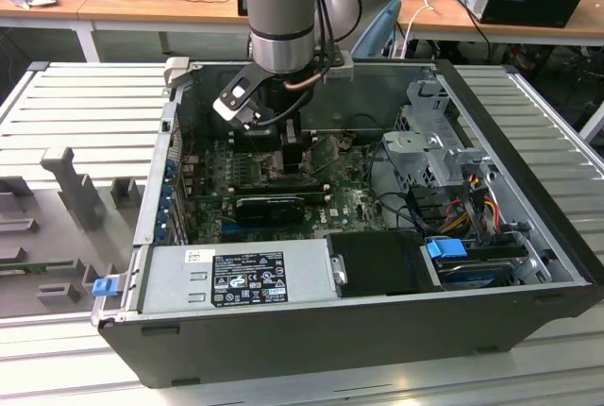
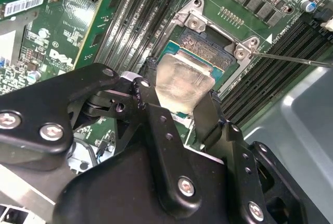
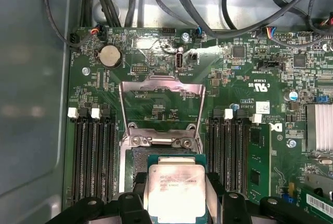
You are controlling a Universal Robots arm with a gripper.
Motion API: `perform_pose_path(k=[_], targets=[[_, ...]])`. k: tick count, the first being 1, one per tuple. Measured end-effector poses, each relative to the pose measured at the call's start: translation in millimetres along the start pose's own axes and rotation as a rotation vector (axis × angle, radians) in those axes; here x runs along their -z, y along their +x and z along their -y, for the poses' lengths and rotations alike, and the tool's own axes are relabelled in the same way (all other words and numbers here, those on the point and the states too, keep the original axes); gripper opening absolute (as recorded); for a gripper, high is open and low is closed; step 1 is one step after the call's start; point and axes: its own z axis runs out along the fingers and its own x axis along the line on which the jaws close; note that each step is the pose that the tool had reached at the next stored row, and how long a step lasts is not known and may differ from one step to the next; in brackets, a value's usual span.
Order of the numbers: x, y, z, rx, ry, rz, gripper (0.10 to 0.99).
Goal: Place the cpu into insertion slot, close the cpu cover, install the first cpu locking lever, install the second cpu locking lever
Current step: 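Place the cpu into insertion slot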
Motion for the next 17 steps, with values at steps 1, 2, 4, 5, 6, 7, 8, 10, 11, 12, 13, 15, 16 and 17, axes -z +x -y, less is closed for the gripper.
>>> perform_pose_path(k=[1, 2, 4, 5, 6, 7, 8, 10, 11, 12, 13, 15, 16, 17], targets=[[-0.1, 0.0, 0.0, 0.000, 0.000, 0.0000, 0.525], [-0.2, 0.0, 0.1, 0.000, 0.000, 0.0000, 0.525], [-0.5, 0.0, 0.5, 0.000, 0.000, -0.0001, 0.525], [-0.6, 0.0, 1.1, 0.000, 0.000, 0.0000, 0.525], [-0.9, 0.0, 1.7, 0.000, 0.000, -0.0001, 0.525], [-1.2, 0.1, 2.3, 0.000, 0.000, -0.0001, 0.525], [-1.8, 0.1, 2.8, 0.000, 0.000, -0.0003, 0.525], [-2.8, 0.4, 3.3, 0.000, 0.000, -0.0003, 0.525], [-3.1, 0.9, 3.8, 0.000, 0.000, -0.0001, 0.525], [-3.6, 1.9, 4.5, 0.000, 0.000, -0.0004, 0.525], [-4.7, 4.7, 4.9, 0.000, 0.000, -0.0003, 0.525], [-6.5, 7.4, 5.2, 0.000, 0.000, -0.0004, 0.525], [-8.7, 9.6, 5.4, -0.001, 0.000, -0.0006, 0.525], [-10.9, 9.9, 5.6, -0.007, 0.000, 0.0001, 0.525]])
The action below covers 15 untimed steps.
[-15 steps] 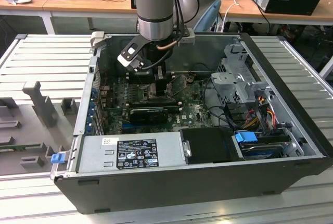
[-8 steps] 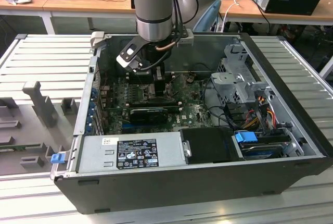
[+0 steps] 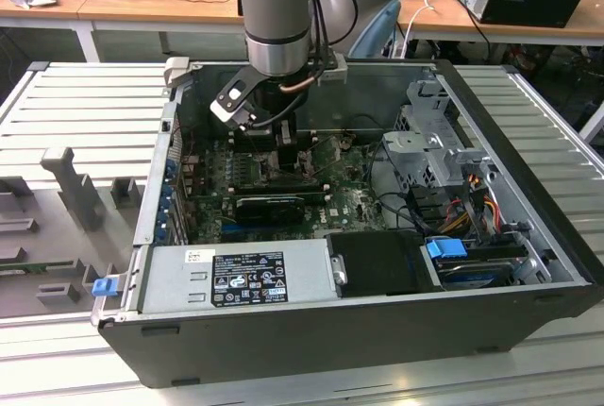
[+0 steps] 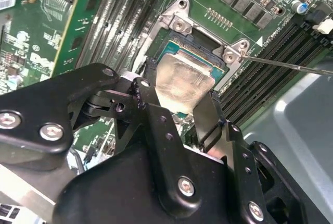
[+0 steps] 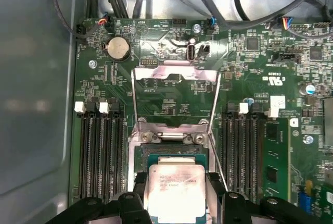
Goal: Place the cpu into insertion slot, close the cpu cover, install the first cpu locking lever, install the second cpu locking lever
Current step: 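Place the cpu into insertion slot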
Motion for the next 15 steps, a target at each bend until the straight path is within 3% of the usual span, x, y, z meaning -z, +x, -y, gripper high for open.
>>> perform_pose_path(k=[5, 15], targets=[[-7.5, 0.1, 0.8, -0.006, 0.000, 0.0007, 0.525], [-12.8, 3.1, 0.7, -0.029, 0.001, 0.0029, 0.525]])
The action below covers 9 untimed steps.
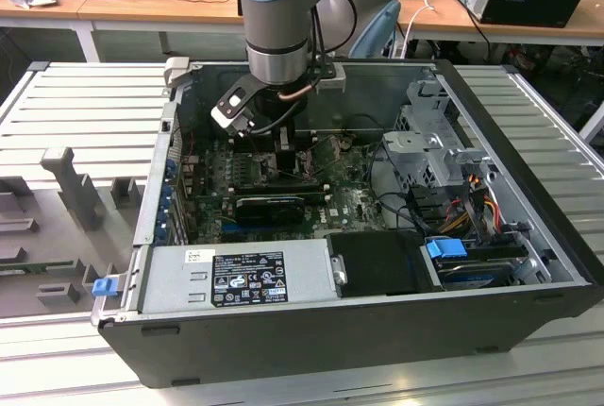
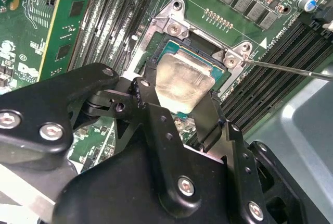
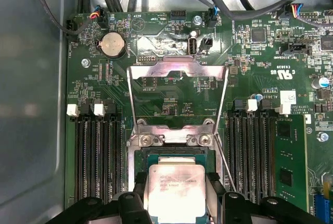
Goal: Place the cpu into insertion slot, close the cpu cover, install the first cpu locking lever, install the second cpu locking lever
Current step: 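Place the cpu into insertion slot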
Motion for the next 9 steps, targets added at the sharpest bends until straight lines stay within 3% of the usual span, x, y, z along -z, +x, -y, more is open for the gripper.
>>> perform_pose_path(k=[9], targets=[[-3.6, 1.4, -1.2, -0.002, 0.002, 0.0006, 0.525]])
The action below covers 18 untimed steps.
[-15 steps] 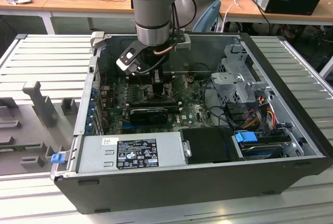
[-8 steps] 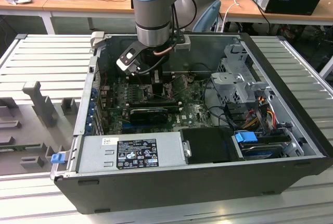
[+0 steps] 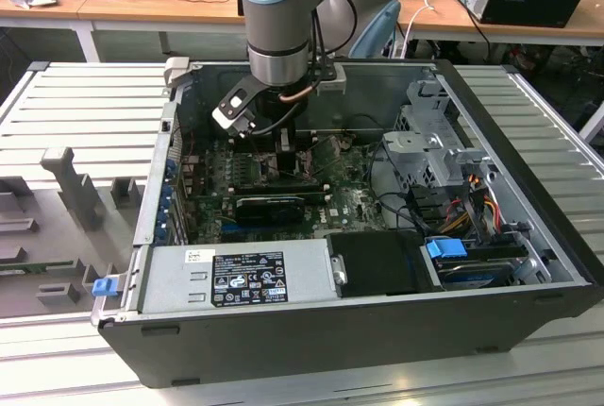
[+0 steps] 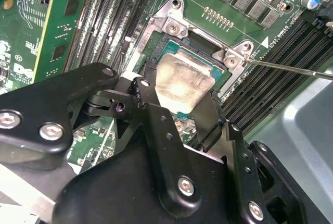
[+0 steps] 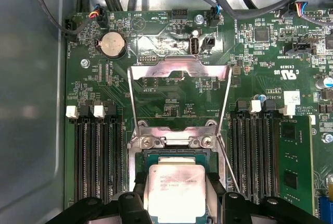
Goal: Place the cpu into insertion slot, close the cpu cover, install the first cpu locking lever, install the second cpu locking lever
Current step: 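Place the cpu into insertion slot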
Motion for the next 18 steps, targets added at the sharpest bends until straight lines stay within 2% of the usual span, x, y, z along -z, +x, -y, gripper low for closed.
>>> perform_pose_path(k=[7, 8, 9, 18], targets=[[-0.6, 0.4, -0.3, 0.000, -0.001, -0.0019, 0.525], [-0.6, 0.3, -0.6, 0.000, -0.001, -0.0010, 0.541], [-0.5, 0.2, -0.9, 0.000, -0.001, -0.0008, 0.604], [-0.5, 0.2, -1.3, 0.002, -0.001, 0.0038, 0.604]])
